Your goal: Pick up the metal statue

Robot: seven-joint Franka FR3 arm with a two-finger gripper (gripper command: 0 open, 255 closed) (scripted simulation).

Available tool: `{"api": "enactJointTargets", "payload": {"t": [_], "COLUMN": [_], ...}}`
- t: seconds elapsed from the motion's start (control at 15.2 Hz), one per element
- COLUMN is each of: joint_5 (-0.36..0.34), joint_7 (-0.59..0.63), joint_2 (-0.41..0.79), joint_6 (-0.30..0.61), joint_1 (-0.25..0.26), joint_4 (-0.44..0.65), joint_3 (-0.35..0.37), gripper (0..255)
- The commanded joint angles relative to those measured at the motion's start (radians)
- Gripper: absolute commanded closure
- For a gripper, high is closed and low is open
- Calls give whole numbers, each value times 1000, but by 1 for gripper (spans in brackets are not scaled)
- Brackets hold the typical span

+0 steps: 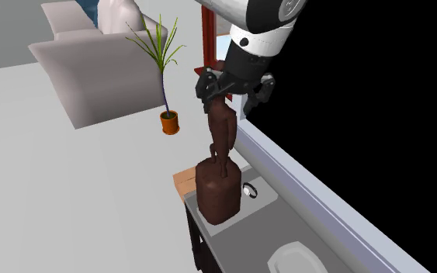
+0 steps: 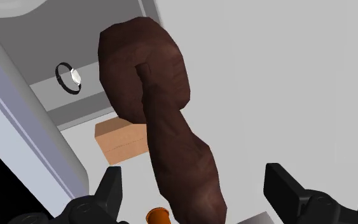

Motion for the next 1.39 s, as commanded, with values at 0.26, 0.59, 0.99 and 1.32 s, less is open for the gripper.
{"api": "enactJointTargets", "payload": {"t": [0.26, 0.59, 0.99, 1.32], "joint_5": [22, 22, 17, -5], "joint_7": [-27, -28, -21, 8], "joint_2": [22, 19, 16, -6], "joint_6": [50, 51, 39, -15], "joint_1": [-1, -1, -1, 0], "joint_4": [-34, -38, -27, 11], "joint_3": [5, 4, 4, -1], "gripper": [0, 255, 255, 255]}}
